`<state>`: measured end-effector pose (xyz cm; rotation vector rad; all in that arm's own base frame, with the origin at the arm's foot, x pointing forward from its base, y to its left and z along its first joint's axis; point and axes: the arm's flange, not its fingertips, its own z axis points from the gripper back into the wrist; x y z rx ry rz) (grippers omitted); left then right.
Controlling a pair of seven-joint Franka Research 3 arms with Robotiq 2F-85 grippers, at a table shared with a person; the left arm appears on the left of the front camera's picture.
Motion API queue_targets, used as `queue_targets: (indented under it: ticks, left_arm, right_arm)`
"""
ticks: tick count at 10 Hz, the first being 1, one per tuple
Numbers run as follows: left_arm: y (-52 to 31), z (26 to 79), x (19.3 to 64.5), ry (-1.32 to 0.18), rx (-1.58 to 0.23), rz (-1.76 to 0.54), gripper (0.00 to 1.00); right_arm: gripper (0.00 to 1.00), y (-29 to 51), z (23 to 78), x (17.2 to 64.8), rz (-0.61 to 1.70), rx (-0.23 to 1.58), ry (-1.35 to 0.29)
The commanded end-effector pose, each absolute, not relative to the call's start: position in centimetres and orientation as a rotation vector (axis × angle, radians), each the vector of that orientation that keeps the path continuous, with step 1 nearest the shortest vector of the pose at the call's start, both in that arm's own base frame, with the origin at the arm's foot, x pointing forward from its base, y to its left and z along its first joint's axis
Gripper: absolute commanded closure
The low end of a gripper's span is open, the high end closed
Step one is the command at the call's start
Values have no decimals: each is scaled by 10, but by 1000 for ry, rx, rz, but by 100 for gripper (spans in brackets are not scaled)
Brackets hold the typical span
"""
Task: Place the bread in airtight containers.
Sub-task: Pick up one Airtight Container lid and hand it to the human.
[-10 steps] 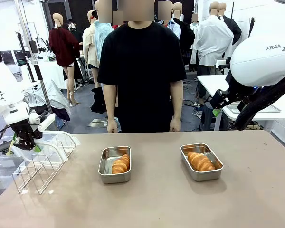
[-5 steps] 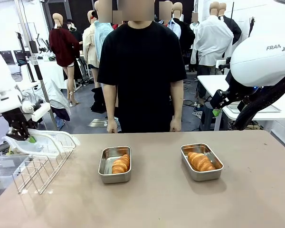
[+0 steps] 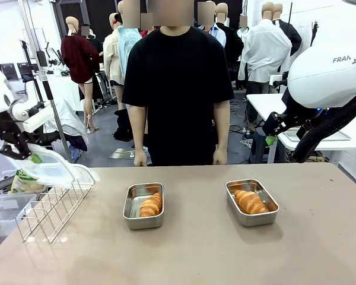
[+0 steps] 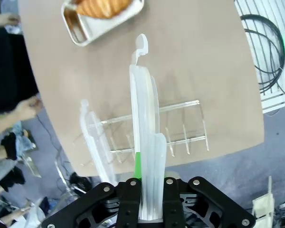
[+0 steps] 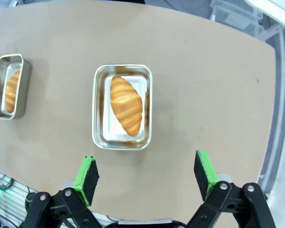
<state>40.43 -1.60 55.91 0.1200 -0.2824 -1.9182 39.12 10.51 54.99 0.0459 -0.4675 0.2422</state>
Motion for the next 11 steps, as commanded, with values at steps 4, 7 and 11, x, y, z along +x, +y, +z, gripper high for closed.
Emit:
queue_targets:
  ticks: [4, 7, 11]
  left_arm:
    - [-133, 601, 411, -648, 341, -2288, 100]
    - [-201, 636, 430, -942, 506, -2360, 100]
    - [-244, 663, 467, -1127, 567, -2356, 100]
  right_arm:
    - [0, 105, 549, 391, 242, 47, -468]
    - [0, 105, 549, 391, 242, 47, -468]
    - [0, 105, 549, 391, 242, 47, -468]
